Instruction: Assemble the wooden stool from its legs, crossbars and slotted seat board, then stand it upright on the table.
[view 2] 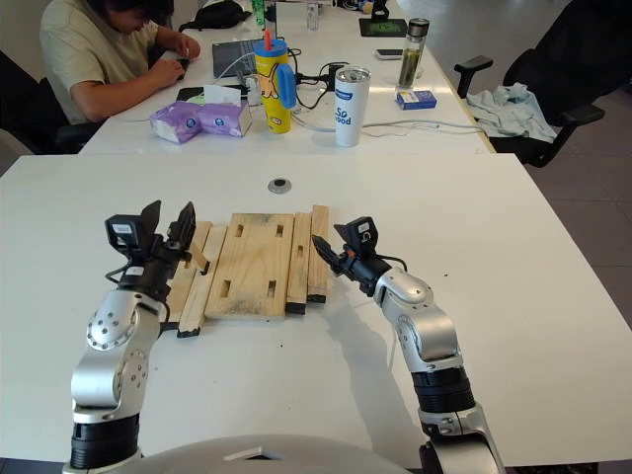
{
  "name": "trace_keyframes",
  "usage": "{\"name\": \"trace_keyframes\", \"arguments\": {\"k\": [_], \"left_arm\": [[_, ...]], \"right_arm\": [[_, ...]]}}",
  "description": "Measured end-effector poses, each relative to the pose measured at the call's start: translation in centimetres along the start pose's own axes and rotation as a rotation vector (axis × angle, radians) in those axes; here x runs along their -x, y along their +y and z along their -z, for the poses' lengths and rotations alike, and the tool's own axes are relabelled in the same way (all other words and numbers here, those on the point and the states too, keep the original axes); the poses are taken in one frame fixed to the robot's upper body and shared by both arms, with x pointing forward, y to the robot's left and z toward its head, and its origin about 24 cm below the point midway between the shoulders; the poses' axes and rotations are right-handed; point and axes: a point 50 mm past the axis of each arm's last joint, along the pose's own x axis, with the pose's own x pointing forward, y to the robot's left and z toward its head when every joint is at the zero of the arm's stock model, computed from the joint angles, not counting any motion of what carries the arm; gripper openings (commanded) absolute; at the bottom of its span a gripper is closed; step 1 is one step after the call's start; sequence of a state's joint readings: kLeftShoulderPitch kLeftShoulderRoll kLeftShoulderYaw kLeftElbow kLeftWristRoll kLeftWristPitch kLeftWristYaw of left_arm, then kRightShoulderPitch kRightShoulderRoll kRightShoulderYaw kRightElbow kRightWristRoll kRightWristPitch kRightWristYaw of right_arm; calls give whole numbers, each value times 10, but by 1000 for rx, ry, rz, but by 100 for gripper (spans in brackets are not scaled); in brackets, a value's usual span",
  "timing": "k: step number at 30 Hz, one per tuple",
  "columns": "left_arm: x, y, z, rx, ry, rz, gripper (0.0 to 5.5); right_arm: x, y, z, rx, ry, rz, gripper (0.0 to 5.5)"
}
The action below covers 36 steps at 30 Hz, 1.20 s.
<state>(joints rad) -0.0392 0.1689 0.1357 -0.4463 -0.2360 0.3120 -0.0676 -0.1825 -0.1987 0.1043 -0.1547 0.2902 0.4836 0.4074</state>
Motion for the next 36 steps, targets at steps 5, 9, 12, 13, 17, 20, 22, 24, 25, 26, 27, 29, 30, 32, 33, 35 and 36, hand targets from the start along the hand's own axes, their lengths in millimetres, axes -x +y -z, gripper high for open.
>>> {"name": "trace_keyframes", "arguments": {"k": [5,9,12,13,17,20,22,24,25,26,27,29,30,32,33,35,36], "left_arm": [[-34,3,-46,14,-156,6,278],[-58,8,-56,25,-133,18,278],[-45,8,13,55,198,14,278],[-42,5,18,45,211,28,278],[-41,0,20,22,204,44,278],[-43,-4,19,31,192,55,278],[-45,-4,17,25,188,54,278],[-46,0,15,17,174,34,278],[-46,2,13,17,166,17,278],[-46,4,11,15,159,2,278],[-45,6,9,14,152,-11,278],[-44,6,-2,0,106,-24,278],[-43,5,-13,-17,52,-28,278],[-38,3,-35,-50,-60,-35,278],[-36,3,-41,-59,-90,-39,278],[-25,3,-45,-74,-107,-53,278],[-21,4,-42,-71,-88,-59,278]], "right_arm": [[-1,0,1,-4,4,0,282],[-3,3,2,-2,8,-8,282],[-6,6,2,-5,6,-18,282],[-6,5,3,-5,11,-17,282],[-8,5,3,-7,14,-21,282],[-9,4,2,-4,13,-20,282],[-10,4,2,-3,11,-20,282],[-10,4,1,-1,5,-21,282],[-10,4,1,-2,3,-22,282],[-10,5,1,-2,1,-22,282],[-11,5,0,-1,-3,-22,282],[-11,5,0,-1,-7,-22,282],[-11,6,1,-1,-7,-23,282],[-11,7,1,0,-5,-24,282],[-11,7,2,-1,-5,-25,282],[-11,7,2,-1,-4,-23,282],[-10,7,2,0,-4,-23,282]]}}
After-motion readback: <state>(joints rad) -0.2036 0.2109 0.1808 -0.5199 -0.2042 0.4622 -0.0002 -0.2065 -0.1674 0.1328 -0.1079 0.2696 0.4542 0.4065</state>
